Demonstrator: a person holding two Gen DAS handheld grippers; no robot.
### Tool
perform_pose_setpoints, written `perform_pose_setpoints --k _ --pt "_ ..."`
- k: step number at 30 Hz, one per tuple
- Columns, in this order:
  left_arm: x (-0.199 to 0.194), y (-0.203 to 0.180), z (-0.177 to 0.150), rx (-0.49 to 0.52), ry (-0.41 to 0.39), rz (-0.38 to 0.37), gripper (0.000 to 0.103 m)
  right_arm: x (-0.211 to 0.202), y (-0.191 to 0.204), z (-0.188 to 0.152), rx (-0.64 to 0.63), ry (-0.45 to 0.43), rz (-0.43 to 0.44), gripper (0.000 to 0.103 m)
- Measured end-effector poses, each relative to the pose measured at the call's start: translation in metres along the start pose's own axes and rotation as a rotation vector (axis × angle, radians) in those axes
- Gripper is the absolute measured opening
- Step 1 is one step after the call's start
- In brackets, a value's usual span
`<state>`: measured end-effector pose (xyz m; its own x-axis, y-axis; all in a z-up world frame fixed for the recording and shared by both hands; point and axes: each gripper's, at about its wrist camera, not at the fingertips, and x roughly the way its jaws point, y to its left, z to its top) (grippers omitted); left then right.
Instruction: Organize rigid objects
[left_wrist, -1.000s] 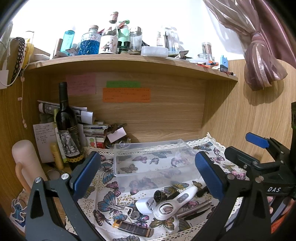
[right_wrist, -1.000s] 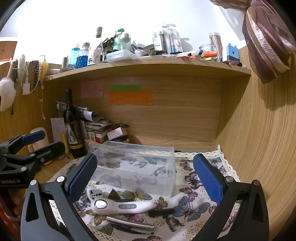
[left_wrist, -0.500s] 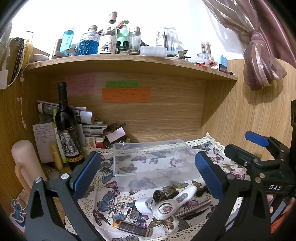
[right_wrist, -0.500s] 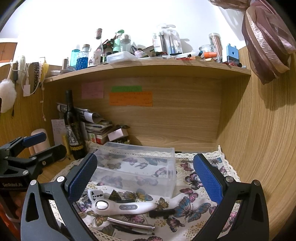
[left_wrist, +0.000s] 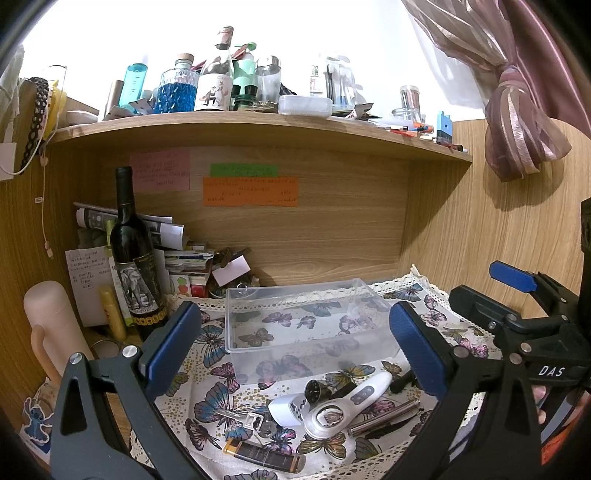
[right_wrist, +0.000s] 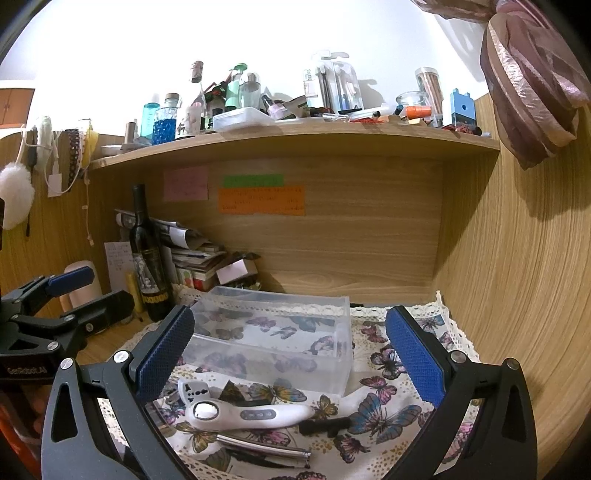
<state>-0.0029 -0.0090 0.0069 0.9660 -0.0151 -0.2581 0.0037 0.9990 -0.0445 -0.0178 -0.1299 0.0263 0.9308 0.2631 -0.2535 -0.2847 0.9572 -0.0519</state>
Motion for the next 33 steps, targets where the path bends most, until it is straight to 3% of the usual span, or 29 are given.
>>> perform_pose_setpoints --k 22,25,33 --pt "0.004 0.006 0.000 -0.023 0.007 -0.003 0.101 0.009 -0.003 -0.004 0.016 0.045 0.014 0.103" --pt "0.008 0.011 -0.003 -0.028 0.025 0.012 0.090 0.013 -0.005 -0.007 0.025 0.066 0.014 0.096" --pt "0.022 0.029 -0.026 -0.039 0.128 0.051 0.089 0.025 -0.008 -0.022 0.022 0.148 0.017 0.080"
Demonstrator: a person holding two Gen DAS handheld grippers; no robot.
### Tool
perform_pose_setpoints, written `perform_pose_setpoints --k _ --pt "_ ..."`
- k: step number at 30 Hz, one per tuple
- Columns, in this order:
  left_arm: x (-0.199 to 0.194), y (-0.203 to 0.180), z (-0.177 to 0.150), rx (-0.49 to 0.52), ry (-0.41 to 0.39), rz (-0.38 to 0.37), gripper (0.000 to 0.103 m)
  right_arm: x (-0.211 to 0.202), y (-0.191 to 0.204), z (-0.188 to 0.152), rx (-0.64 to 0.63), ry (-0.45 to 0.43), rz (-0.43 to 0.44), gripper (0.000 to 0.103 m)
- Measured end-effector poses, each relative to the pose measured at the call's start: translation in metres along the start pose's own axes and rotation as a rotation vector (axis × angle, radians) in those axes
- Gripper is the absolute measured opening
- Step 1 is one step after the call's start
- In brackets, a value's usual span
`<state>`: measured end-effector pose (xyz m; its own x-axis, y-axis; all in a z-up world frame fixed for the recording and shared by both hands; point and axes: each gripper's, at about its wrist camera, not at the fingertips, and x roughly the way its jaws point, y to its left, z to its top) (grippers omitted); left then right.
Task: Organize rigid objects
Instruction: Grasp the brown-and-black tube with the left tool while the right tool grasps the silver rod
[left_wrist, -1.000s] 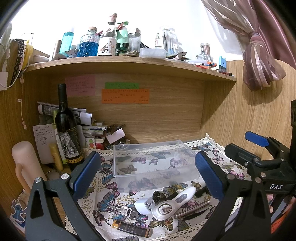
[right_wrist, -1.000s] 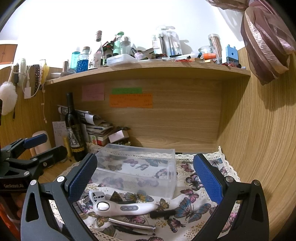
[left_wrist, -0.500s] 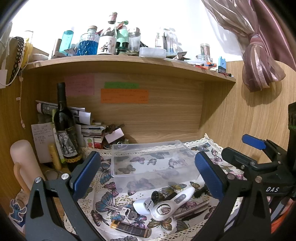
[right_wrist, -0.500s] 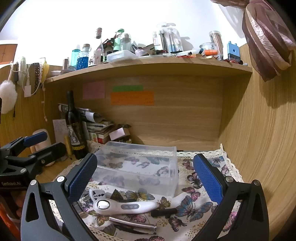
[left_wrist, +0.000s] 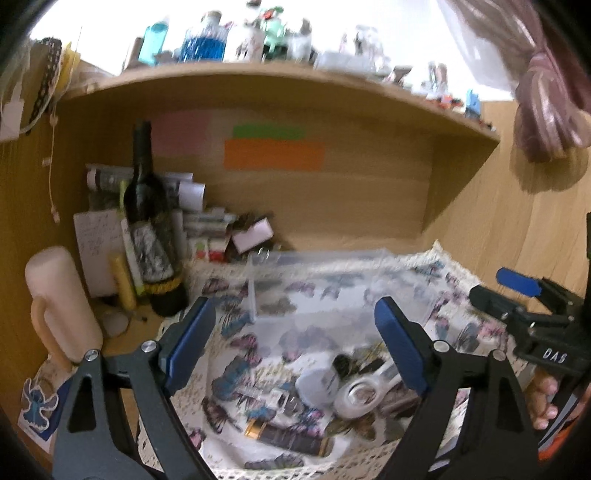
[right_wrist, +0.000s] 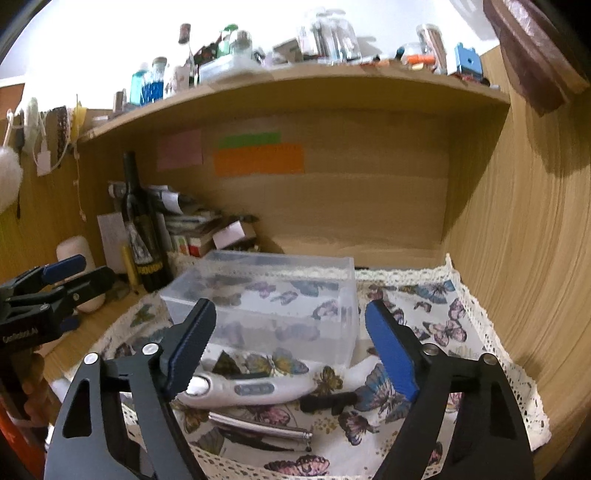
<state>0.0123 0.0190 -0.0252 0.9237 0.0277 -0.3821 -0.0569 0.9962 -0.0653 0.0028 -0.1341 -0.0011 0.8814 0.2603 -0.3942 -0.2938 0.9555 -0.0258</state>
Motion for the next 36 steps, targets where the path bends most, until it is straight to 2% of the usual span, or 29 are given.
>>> perform_pose_setpoints --k 5,11,19,25,27,28,30,32,36 --pt "0.014 0.010 -0.028 -0.001 0.114 0.007 0.089 0.011 -0.002 -0.017 -0.008 0.073 0.004 0.079" --pt "0.027 0.014 -0.062 -0.022 0.248 -0.022 0.089 0.031 0.000 -0.046 -0.012 0.203 0.048 0.079" --pt "0.041 0.010 -0.089 -0.011 0.365 -0.062 0.090 0.054 0.014 -0.074 -0.102 0.342 0.132 0.079" --pt "0.054 0.008 -0.096 0.020 0.389 -0.051 0.090 0.071 0.016 -0.081 -0.168 0.426 0.163 0.079" --pt "0.060 0.010 -0.097 0.018 0.400 -0.051 0.090 0.075 0.016 -0.082 -0.182 0.444 0.174 0.075" --pt "0.063 0.011 -0.099 0.016 0.410 -0.052 0.090 0.078 0.016 -0.082 -0.189 0.456 0.177 0.067" --pt "0.065 0.010 -0.101 0.025 0.410 -0.049 0.090 0.081 0.016 -0.083 -0.196 0.473 0.192 0.064" --pt "0.065 0.006 -0.103 0.051 0.405 -0.054 0.090 0.082 0.016 -0.084 -0.204 0.491 0.214 0.050" --pt "0.065 0.004 -0.104 0.065 0.398 -0.048 0.090 0.080 0.020 -0.084 -0.226 0.487 0.226 0.031"
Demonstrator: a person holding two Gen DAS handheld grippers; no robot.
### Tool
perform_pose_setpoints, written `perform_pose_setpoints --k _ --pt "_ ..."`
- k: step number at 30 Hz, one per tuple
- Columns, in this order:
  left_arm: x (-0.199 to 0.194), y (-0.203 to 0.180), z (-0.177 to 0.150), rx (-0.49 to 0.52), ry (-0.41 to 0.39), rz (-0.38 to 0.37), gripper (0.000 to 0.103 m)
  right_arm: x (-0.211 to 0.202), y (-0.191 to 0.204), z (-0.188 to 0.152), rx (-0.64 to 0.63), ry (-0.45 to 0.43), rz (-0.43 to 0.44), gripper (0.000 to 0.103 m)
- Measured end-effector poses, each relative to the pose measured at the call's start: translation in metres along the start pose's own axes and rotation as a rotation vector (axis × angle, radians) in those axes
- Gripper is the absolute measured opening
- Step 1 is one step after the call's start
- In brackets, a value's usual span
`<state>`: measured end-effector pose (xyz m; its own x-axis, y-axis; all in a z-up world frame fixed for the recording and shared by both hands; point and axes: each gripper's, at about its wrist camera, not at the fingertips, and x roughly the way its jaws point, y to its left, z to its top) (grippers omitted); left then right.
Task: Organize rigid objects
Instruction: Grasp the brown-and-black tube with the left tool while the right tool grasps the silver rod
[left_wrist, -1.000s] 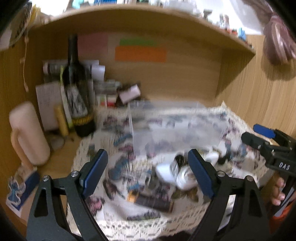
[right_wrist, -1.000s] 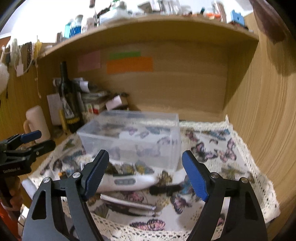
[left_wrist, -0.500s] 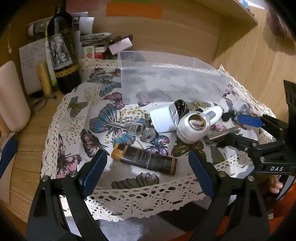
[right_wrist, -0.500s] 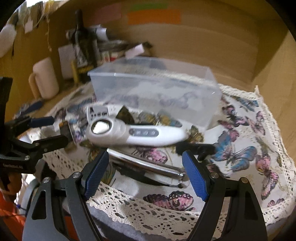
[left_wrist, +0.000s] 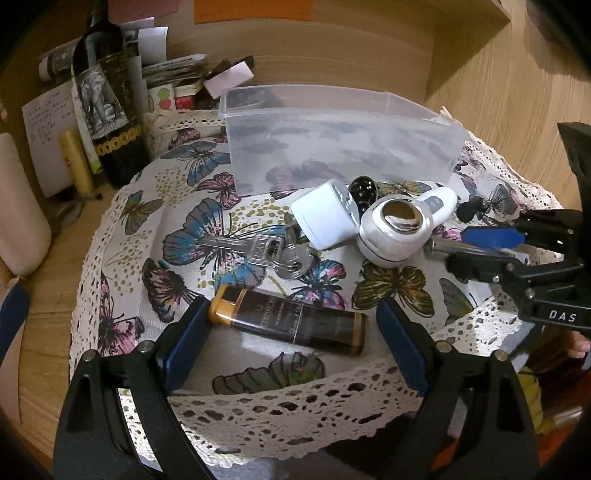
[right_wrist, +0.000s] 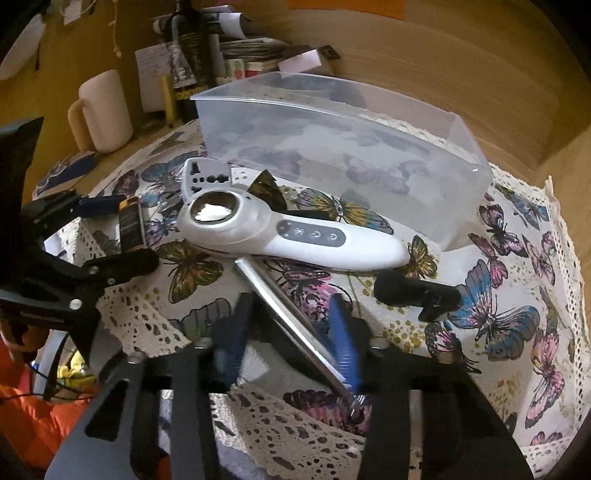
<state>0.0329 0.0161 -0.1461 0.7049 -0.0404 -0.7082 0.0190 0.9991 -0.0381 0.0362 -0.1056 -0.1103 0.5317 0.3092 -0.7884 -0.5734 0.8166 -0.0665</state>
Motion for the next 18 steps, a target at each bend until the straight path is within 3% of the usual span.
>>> perform_pose_setpoints --k 2,6,8,11,15,18 --pt "-0.001 0.002 0.000 -0.013 -0.008 -0.001 0.083 -0.002 0.002 -0.002 -0.011 -0.006 -0.012 0.028" --pt "-0.005 0.006 -0.001 -0.037 -0.020 -0.008 0.083 -0.012 0.003 -0.006 -0.002 -0.039 -0.028 0.020" --pt "-0.008 0.007 -0.002 -0.044 -0.029 -0.006 0.083 -0.019 0.000 -0.006 0.025 -0.060 -0.020 0.004" --pt "-0.014 0.009 0.000 -0.049 -0.050 0.000 0.083 -0.031 -0.005 -0.007 0.056 -0.094 -0.041 0.004" --pt "-0.024 0.009 0.004 -0.051 -0.081 0.008 0.083 -0.029 -0.009 -0.010 0.063 -0.062 -0.020 0.004" --pt "-0.029 0.009 0.008 -0.051 -0.102 0.012 0.083 -0.027 -0.010 -0.011 0.062 -0.054 0.000 0.013"
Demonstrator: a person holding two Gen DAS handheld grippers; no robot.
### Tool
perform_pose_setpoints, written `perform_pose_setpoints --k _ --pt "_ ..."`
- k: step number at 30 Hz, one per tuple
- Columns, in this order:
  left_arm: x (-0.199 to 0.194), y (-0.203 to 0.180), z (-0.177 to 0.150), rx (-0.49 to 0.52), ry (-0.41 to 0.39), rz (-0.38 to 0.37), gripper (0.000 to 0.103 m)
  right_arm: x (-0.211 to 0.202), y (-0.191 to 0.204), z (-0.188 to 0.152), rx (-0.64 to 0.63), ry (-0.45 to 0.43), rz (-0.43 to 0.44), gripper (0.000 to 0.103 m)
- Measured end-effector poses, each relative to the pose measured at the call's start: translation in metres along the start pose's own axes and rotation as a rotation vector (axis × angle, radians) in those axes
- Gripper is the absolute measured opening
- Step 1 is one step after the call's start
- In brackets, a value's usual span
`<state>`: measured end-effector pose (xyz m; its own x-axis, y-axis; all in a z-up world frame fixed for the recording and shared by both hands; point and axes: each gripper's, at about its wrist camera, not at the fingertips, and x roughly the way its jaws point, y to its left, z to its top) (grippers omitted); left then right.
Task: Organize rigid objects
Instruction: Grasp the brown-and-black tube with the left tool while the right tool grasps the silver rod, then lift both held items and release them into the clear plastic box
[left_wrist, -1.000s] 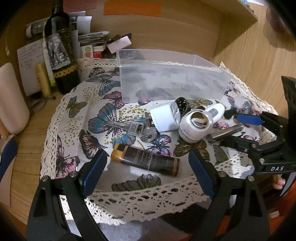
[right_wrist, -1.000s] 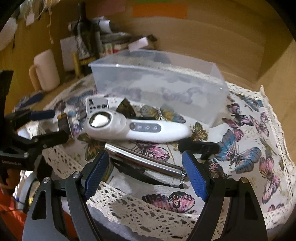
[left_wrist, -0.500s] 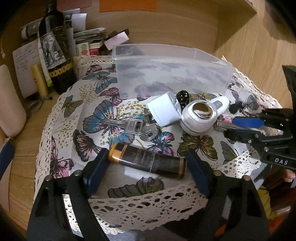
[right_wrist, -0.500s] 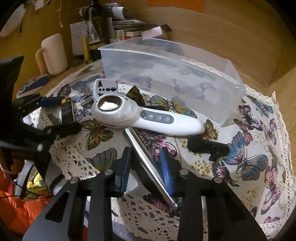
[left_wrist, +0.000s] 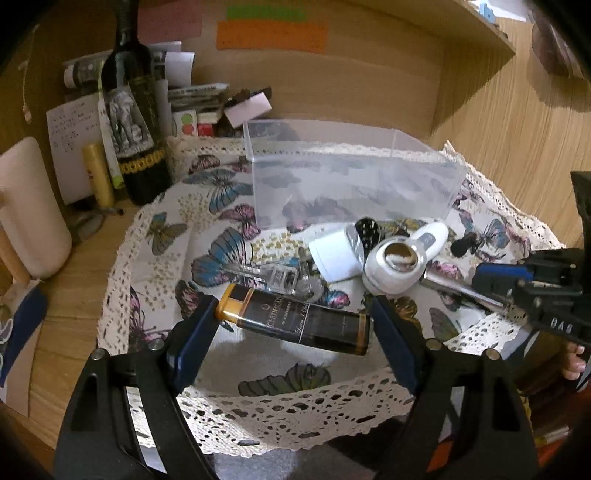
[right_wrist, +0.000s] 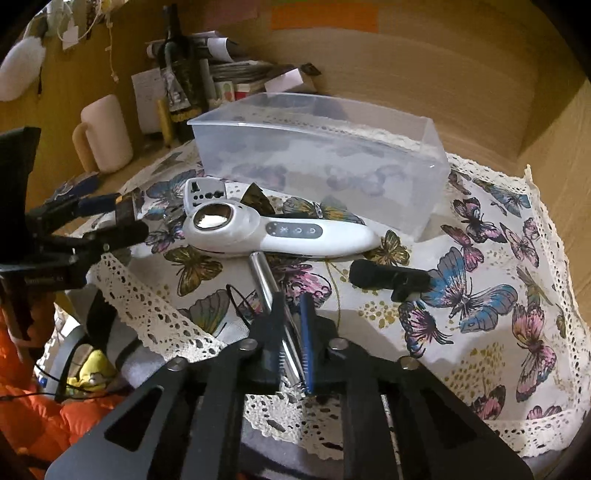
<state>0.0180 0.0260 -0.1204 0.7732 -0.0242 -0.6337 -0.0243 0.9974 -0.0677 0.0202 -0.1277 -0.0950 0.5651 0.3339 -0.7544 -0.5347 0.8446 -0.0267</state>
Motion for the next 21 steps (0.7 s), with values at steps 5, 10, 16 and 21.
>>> perform_pose_setpoints --k 5,10,16,21 --pt "-0.006 -0.004 0.005 0.006 -0.026 -0.007 0.083 0.015 0.005 -0.001 -0.023 0.050 0.035 0.023" --pt "-0.010 -0.008 0.010 0.014 -0.047 0.000 0.083 0.018 0.009 -0.003 -0.029 0.034 0.014 0.014" --pt "-0.017 -0.007 0.025 -0.005 -0.081 0.002 0.083 -0.007 -0.002 0.001 0.025 -0.045 -0.031 0.014" --pt "-0.024 -0.007 0.045 -0.005 -0.130 -0.010 0.083 -0.036 -0.015 0.020 0.057 -0.159 -0.088 0.014"
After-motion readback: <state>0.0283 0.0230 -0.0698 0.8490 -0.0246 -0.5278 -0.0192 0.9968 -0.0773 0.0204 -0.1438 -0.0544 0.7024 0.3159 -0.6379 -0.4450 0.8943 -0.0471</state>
